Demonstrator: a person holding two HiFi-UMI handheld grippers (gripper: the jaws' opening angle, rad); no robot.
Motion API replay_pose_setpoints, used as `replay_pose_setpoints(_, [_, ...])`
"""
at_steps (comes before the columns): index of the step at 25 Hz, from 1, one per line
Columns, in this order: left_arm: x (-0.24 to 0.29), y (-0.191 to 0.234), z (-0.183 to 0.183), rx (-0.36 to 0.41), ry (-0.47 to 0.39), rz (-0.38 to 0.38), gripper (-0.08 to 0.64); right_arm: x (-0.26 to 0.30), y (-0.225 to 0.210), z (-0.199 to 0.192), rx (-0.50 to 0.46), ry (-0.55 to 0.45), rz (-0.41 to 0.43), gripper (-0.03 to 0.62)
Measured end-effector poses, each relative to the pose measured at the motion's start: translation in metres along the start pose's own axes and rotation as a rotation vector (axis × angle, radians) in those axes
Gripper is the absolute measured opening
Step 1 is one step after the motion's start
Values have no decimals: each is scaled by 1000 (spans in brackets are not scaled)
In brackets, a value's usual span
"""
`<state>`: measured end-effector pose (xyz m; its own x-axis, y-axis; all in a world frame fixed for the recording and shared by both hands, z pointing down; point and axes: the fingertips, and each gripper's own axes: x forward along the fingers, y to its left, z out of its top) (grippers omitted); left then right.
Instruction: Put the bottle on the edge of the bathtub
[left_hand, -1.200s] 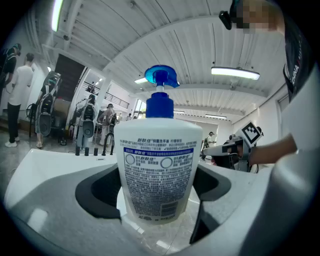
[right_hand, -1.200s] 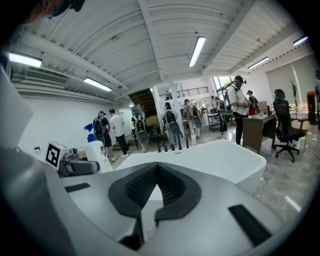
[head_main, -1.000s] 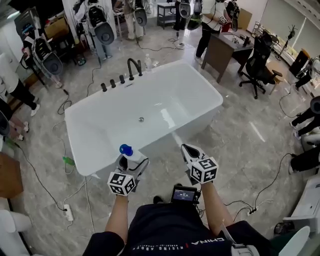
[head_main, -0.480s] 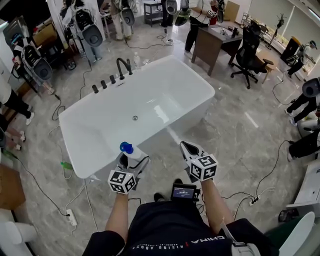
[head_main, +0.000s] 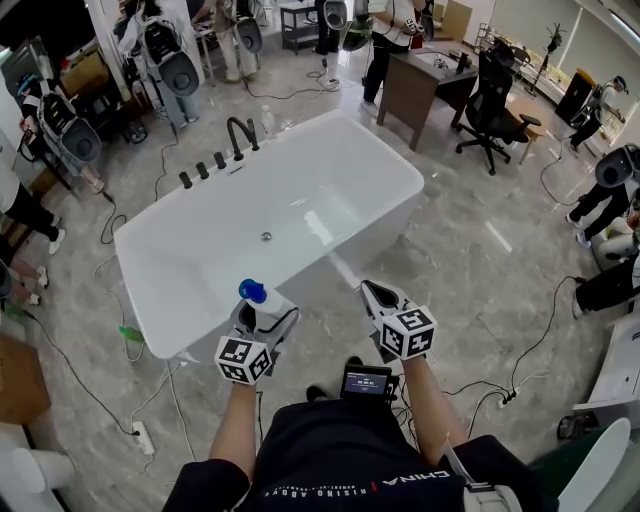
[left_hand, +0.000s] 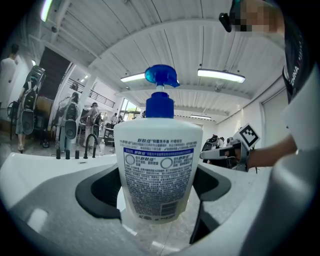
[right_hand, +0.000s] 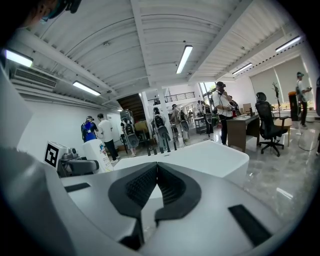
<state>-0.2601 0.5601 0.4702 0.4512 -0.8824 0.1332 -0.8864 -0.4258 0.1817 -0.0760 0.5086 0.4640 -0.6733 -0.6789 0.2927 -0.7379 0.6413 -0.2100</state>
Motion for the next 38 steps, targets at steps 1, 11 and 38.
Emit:
replay_pose_setpoints(1, [0,0,0,1,0,-1,446,0,0,0,-1,1,-1,15])
replay_pose_setpoints(11, [21,-3,2,-1,6,-24,446,3,-9,6,-32,4,-2,15])
replay_pose_setpoints(38, [246,-31,29,-10,32,-45,446,35,-218,37,12,28,-54,15])
